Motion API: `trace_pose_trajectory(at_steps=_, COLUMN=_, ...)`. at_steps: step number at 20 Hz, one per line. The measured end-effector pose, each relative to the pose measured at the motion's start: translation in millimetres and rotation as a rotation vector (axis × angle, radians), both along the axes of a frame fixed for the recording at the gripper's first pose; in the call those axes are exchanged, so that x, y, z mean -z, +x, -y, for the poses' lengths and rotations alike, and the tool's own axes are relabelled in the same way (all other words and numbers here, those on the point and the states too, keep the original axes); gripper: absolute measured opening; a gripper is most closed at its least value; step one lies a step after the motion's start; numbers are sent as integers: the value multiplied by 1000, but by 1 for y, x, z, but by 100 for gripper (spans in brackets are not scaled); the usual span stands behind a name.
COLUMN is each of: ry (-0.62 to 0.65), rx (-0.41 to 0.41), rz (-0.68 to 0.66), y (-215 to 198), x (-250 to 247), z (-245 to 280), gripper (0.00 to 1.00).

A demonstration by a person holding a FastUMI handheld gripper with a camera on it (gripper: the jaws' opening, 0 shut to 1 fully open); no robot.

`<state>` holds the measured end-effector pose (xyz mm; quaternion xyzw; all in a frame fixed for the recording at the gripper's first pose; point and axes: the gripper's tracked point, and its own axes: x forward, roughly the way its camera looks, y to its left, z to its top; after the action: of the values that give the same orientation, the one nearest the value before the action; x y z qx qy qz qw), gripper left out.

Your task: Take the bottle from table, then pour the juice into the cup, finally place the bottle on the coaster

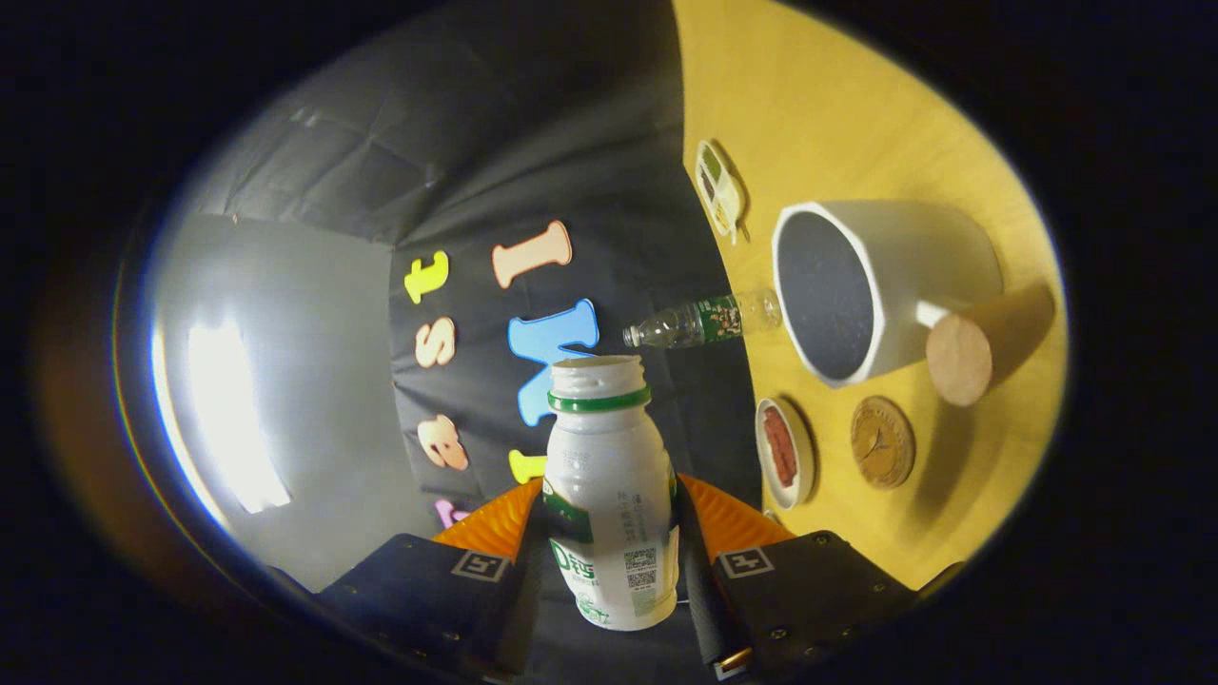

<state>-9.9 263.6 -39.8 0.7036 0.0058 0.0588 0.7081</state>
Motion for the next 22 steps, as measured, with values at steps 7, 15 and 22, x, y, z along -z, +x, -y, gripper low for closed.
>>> trace_pose_trajectory(at_steps=7, ry=-522, rx=-14, rz=10, y=11, x=13, z=-8, gripper=65)
trace_pose_trajectory(at_steps=15, ry=-1154, rx=-58, rz=-43, y=38, x=40, z=-42, gripper=65)
trace_pose_trajectory(at_steps=22, ry=-1513, rx=-70, rz=-99, y=66, x=74, z=-60, gripper=65)
